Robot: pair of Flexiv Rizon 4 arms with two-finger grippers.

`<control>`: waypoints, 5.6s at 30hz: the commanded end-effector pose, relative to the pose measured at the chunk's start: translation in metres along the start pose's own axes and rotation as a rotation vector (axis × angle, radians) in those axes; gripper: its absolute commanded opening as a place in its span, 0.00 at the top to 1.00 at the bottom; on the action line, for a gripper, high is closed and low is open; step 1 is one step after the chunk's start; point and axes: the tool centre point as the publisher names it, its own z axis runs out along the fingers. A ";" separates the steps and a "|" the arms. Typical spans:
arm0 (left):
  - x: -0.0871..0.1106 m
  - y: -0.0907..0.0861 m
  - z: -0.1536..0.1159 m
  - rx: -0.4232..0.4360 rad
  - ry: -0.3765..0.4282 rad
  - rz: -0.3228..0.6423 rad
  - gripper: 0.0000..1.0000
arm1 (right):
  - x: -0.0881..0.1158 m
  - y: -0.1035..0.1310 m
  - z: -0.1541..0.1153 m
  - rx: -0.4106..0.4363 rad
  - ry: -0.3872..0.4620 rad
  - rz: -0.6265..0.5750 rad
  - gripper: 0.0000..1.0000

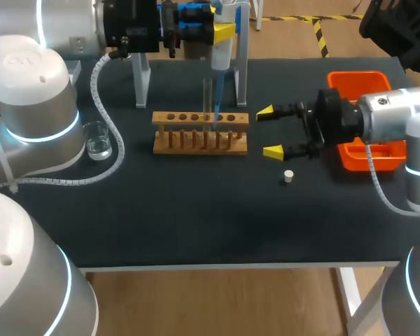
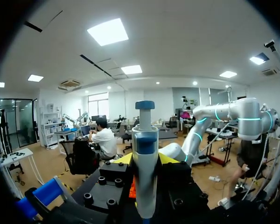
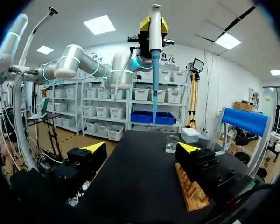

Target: Invert the test tube, pick up the pipette, mount the tip to pipette, aspirate from beaker and dispense into the tube, eject the tip, return the pipette, and cap with the stopper.

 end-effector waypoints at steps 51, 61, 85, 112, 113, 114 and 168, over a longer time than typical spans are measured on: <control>-0.089 0.107 -0.249 -0.026 -0.334 0.130 1.00 | 0.000 0.000 -0.001 0.000 0.001 -0.001 0.00; -0.106 0.121 -0.253 0.004 -0.337 0.125 1.00 | 0.000 0.000 -0.001 0.000 0.001 -0.001 0.00; -0.122 0.133 -0.254 0.010 -0.336 0.108 1.00 | 0.000 0.000 -0.001 0.000 0.001 -0.001 0.00; -0.122 0.132 -0.254 0.019 -0.340 0.095 1.00 | 0.000 0.000 -0.001 0.000 0.001 -0.001 0.00; -0.122 0.132 -0.254 0.019 -0.340 0.095 1.00 | 0.000 0.000 -0.001 0.000 0.001 -0.001 0.00; -0.122 0.132 -0.254 0.019 -0.340 0.095 1.00 | 0.000 0.000 -0.001 0.000 0.001 -0.001 0.00; -0.122 0.132 -0.254 0.019 -0.340 0.095 1.00 | -0.013 -0.020 0.247 0.306 -0.308 0.066 0.00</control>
